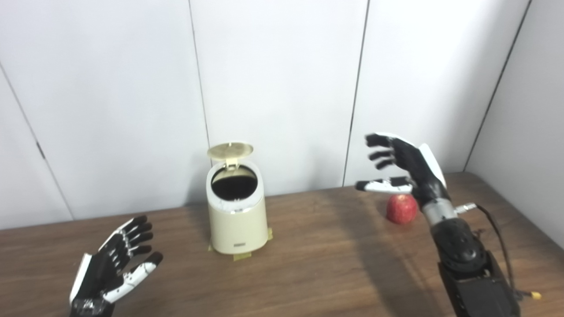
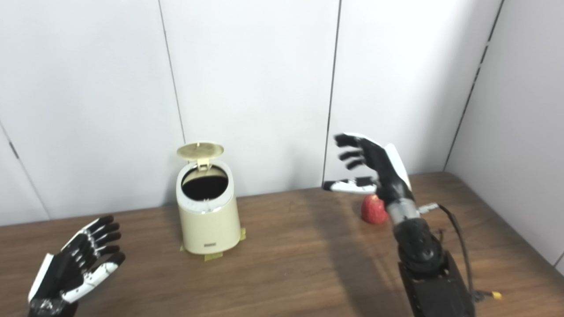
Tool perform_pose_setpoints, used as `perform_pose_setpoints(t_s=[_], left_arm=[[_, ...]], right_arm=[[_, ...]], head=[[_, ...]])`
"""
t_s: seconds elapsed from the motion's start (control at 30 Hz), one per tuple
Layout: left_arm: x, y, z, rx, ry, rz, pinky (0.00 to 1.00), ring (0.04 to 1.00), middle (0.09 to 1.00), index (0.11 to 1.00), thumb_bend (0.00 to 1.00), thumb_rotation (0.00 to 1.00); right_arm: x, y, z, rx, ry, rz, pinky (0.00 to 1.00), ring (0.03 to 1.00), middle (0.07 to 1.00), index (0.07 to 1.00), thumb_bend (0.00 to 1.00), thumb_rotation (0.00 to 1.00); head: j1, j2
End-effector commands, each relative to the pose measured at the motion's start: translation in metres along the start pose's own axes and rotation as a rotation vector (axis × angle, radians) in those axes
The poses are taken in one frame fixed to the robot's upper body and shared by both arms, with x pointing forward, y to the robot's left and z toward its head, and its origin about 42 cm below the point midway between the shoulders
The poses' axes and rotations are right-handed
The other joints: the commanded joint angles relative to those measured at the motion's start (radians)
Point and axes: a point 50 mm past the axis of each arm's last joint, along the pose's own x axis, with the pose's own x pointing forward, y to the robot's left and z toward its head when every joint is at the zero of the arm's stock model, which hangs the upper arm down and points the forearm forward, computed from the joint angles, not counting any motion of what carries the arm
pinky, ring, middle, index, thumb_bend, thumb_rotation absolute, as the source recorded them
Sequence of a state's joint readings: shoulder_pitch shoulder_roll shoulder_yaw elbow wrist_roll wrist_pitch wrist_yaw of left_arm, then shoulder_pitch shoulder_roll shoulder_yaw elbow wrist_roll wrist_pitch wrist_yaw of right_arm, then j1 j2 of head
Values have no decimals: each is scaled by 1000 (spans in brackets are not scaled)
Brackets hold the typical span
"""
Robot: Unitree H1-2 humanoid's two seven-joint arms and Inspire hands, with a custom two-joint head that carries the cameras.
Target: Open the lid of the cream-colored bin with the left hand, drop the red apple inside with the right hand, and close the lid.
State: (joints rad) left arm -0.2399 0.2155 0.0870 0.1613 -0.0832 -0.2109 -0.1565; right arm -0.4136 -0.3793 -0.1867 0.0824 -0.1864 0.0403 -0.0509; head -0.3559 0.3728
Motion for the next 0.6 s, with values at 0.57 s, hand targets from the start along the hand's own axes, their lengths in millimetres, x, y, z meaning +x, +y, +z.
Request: perform_pose_setpoints(t_s=[0.57], left_arm=[[16,11,25,-3,-84,9,712,795,818,849,679,158]], right_arm=[[25,-56,-33,-222,229,94,879,935,908,875,857,180]], head=[[-26,20]])
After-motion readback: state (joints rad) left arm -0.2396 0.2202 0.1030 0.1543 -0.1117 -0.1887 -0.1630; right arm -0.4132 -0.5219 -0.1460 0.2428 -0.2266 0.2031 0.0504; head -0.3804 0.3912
